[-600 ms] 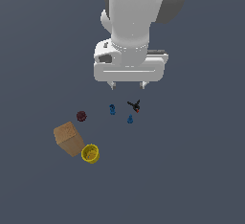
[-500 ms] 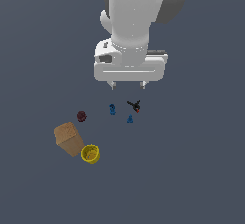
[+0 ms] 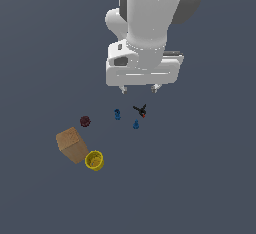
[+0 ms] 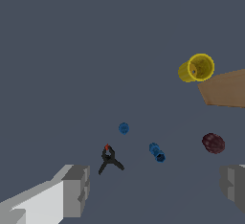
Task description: Pick up a designated object from a clutter of objects.
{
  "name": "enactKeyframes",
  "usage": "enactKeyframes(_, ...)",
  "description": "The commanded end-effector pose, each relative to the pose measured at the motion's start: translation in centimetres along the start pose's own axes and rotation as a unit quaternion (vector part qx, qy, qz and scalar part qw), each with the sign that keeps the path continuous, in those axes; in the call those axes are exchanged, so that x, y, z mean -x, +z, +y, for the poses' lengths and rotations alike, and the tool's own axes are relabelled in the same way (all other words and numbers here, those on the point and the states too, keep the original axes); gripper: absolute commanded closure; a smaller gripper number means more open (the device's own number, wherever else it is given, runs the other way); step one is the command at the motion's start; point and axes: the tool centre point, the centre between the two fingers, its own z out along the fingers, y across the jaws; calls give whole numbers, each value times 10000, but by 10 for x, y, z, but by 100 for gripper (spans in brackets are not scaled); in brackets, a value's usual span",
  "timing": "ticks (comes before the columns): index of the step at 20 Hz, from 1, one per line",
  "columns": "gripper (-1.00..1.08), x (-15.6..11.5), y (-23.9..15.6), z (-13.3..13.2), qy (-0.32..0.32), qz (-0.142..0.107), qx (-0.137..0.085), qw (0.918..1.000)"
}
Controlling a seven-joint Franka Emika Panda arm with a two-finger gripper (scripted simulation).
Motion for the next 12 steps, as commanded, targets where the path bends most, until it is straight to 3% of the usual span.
enactKeyframes(1,-92,0,0,1,-1,0,2,10000)
enactKeyframes(12,-92,-13,8,21,-215,11,-37,9998)
